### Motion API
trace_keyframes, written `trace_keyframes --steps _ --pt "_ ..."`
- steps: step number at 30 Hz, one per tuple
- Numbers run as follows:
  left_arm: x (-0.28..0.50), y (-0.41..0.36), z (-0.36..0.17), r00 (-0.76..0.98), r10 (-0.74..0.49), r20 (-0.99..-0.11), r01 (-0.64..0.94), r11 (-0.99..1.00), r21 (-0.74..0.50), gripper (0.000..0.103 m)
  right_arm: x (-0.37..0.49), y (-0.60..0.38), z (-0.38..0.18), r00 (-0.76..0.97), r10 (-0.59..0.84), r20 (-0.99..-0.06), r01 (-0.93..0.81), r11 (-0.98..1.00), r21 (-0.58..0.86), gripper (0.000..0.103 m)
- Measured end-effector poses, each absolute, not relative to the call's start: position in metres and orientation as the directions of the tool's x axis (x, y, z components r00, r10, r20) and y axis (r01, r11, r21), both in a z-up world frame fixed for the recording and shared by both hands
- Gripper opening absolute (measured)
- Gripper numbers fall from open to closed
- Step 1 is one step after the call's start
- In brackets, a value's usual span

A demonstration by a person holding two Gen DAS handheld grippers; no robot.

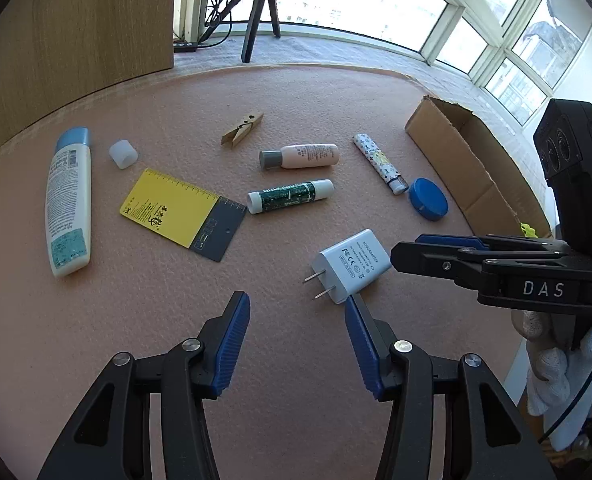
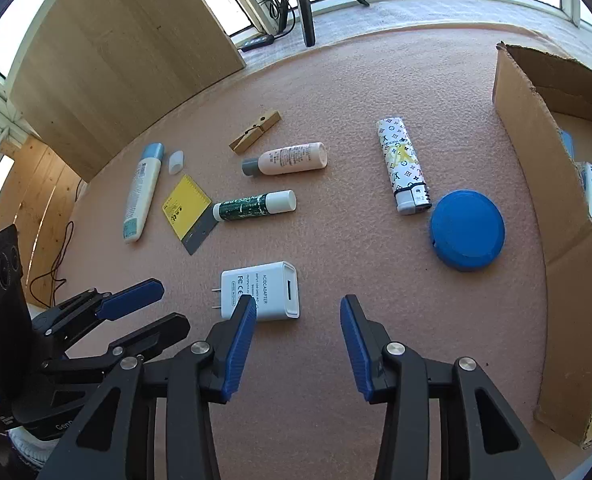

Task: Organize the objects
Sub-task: 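Move both tools back toward the white USB charger on the mat, then grasp the white USB charger with the right tool and lift it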

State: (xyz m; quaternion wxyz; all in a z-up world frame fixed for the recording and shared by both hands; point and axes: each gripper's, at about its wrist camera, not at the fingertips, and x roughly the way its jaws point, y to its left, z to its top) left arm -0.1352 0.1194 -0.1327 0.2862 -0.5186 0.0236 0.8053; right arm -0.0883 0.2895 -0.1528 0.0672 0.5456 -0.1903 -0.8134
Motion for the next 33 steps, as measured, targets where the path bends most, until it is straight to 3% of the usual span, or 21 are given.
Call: trace_keyframes --steps 5,11,17,33 --pt "-0.133 0.134 -0.146 -0.251 0.458 -0.853 -0.497 -0.817 -0.292 0.053 -0.099 0.288 -0.16 -0.353 -0.387 -0.852 -0.101 -0.89 0.446 0.04" --pt "-0.135 0.139 -0.153 -0.223 0.49 -0.843 -0.484 -0.806 -0.341 0.037 -0.11 0.28 -0.166 -0.312 -0.396 -0.863 -0.081 -0.895 0.44 0.04" --pt "-0.136 0.141 -0.157 -0.222 0.49 -0.843 -0.477 -0.809 -0.345 0.031 -0.113 0.277 -0.17 -0.293 -0.425 -0.857 -0.058 -0.886 0.459 0.029" --pt "-0.125 0.168 -0.115 -0.277 0.494 -0.824 -0.544 -0.788 -0.29 0.031 -0.091 0.301 -0.131 -0.378 -0.409 -0.831 -0.03 -0.891 0.452 0.029"
